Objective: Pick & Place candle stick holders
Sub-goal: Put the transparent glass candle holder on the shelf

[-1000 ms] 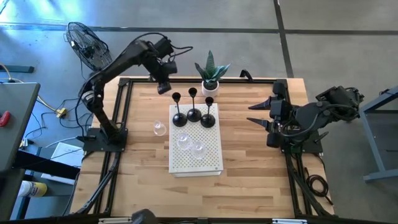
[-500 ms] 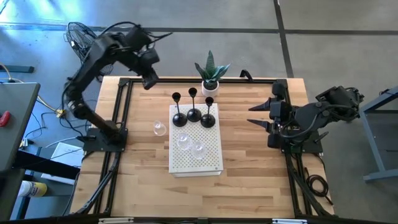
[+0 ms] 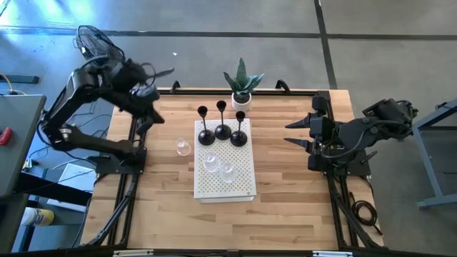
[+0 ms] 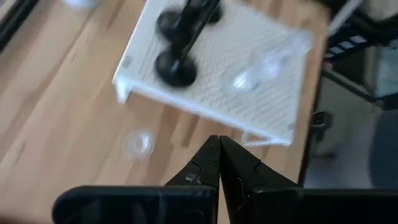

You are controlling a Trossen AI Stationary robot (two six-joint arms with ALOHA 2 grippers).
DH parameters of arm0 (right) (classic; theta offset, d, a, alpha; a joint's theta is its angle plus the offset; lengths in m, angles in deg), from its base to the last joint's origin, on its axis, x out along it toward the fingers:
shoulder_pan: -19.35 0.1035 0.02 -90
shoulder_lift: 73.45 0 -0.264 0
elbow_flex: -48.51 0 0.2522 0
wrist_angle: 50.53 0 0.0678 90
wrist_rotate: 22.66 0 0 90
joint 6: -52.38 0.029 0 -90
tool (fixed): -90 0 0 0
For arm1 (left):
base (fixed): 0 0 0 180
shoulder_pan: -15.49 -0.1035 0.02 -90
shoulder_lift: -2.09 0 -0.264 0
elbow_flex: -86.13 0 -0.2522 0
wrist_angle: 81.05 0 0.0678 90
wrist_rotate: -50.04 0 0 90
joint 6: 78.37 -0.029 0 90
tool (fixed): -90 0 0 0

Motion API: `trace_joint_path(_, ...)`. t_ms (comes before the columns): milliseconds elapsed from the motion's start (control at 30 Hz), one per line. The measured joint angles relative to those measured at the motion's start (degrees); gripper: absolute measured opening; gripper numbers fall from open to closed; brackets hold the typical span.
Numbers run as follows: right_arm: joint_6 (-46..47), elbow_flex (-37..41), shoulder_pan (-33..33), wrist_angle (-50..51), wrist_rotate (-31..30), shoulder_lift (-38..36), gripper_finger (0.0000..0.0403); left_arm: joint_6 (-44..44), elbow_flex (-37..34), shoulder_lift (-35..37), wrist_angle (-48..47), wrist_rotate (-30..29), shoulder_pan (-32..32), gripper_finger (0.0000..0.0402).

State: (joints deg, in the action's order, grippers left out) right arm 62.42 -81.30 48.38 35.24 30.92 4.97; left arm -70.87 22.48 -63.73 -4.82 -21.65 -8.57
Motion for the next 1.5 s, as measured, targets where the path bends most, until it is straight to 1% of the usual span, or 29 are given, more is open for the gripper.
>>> trace_joint_path(100, 0.0, 0.0, 0.0, 0.0, 0.0, 0.0, 0.0144, 4.7, -7.5, 3.8, -0.1, -1.8, 1.9, 0.001)
trace_joint_path(167, 0.0, 0.0, 0.0, 0.0, 0.4, 0.0, 0.0144, 5.9, -12.3, 5.8, -0.1, -2.3, 2.6, 0.0024)
trace_joint_path(267, -0.2, 0.0, 0.0, 0.0, 1.2, 0.0, 0.0144, 6.2, -18.4, 7.7, 0.0, -2.8, 2.8, 0.005)
trace_joint_path(400, -0.4, 0.0, 0.0, 0.0, 2.2, 0.6, 0.0144, 9.3, -24.9, 7.9, 1.6, -3.1, 2.7, 0.0093)
trace_joint_path(633, -1.2, 0.0, 0.0, 0.0, 5.0, 2.8, 0.0144, 9.2, -32.0, 7.2, 10.2, -3.1, 2.7, 0.0185)
trace_joint_path(767, -1.1, 0.0, 0.0, 0.0, 5.1, 3.8, 0.0144, 4.1, -33.5, 6.0, 10.8, -5.2, 2.8, 0.0218)
trace_joint_path(933, 0.1, 0.0, 0.0, 0.0, 5.0, 3.8, 0.0144, -4.9, -35.5, 4.9, 12.4, -9.7, 2.7, 0.0227)
trace_joint_path(1000, 0.1, 0.0, 0.0, 0.0, 5.1, 3.8, 0.0144, -8.7, -37.2, 5.0, 14.9, -9.7, 2.7, 0.0227)
trace_joint_path(1167, 0.1, 0.0, 0.0, 0.0, 5.1, 3.8, 0.0144, -12.9, -43.5, 5.0, 20.7, -6.8, 2.8, 0.0227)
trace_joint_path(1267, 0.0, 0.0, 0.0, 0.0, 4.8, 3.8, 0.0144, -14.4, -47.4, 4.9, 23.2, -6.1, 3.0, 0.0227)
trace_joint_path(1433, -1.1, 0.0, 0.0, 0.0, 4.7, 3.8, 0.0144, -14.8, -51.9, 4.9, 27.6, -6.4, 4.5, 0.0227)
trace_joint_path(1500, -1.5, 0.0, 0.0, 0.0, 4.4, 3.8, 0.0144, -14.8, -52.8, 4.9, 30.3, -8.3, 5.3, 0.0227)
